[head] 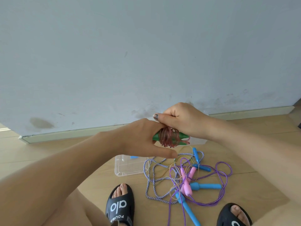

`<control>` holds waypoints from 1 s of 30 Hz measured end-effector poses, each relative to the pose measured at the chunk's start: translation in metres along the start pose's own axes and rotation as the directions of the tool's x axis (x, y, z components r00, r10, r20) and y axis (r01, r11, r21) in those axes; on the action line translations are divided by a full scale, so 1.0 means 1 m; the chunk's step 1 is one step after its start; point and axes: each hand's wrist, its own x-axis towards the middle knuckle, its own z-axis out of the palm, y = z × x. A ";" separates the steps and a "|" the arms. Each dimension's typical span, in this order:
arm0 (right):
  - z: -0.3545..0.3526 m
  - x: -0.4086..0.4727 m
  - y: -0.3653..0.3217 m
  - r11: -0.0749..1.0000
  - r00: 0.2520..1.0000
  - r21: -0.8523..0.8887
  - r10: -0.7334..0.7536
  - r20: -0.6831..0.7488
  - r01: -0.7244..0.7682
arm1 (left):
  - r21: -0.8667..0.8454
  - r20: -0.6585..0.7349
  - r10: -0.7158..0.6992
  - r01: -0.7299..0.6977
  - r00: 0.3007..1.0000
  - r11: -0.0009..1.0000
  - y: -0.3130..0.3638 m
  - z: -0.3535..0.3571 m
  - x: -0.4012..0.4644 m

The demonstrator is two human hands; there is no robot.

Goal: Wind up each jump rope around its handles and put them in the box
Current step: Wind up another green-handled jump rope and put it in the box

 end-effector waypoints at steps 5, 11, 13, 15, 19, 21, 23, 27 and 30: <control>0.000 -0.001 0.008 0.937 0.977 0.279 0.185 0.107 -0.208 | -0.088 -0.106 0.017 -0.026 0.994 0.996 0.000 -0.003 0.000; 0.005 -0.011 0.005 0.681 0.939 0.647 0.258 0.227 -0.343 | -0.257 -0.100 0.034 -0.059 0.994 0.965 -0.003 -0.008 -0.003; 0.005 -0.014 0.004 0.565 0.935 0.748 0.269 0.233 -0.349 | -0.301 -0.113 0.027 -0.060 0.993 0.952 0.000 -0.007 -0.003; 0.004 -0.015 0.002 0.493 0.929 0.798 0.296 0.222 -0.348 | -0.327 -0.139 0.024 -0.069 0.990 0.942 0.002 -0.007 -0.003; -0.001 -0.018 -0.005 0.445 0.924 0.827 0.314 0.217 -0.345 | -0.291 -0.186 0.031 -0.086 0.982 0.953 0.002 -0.012 -0.003; -0.003 -0.018 -0.005 0.441 0.922 0.822 0.303 0.242 -0.360 | -0.295 -0.224 0.042 -0.109 0.974 0.949 0.004 -0.013 -0.003; -0.002 -0.019 -0.004 0.454 0.915 0.804 0.304 0.265 -0.384 | -0.303 -0.252 0.077 -0.154 0.965 0.941 0.007 -0.015 -0.003; -0.001 -0.021 -0.006 0.471 0.899 0.777 0.341 0.275 -0.416 | -0.257 -0.255 0.125 -0.191 0.959 0.947 0.006 -0.018 -0.004; -0.002 -0.020 -0.009 0.446 0.889 0.785 0.362 0.280 -0.429 | -0.283 -0.273 0.089 -0.168 0.958 0.944 0.001 -0.019 -0.005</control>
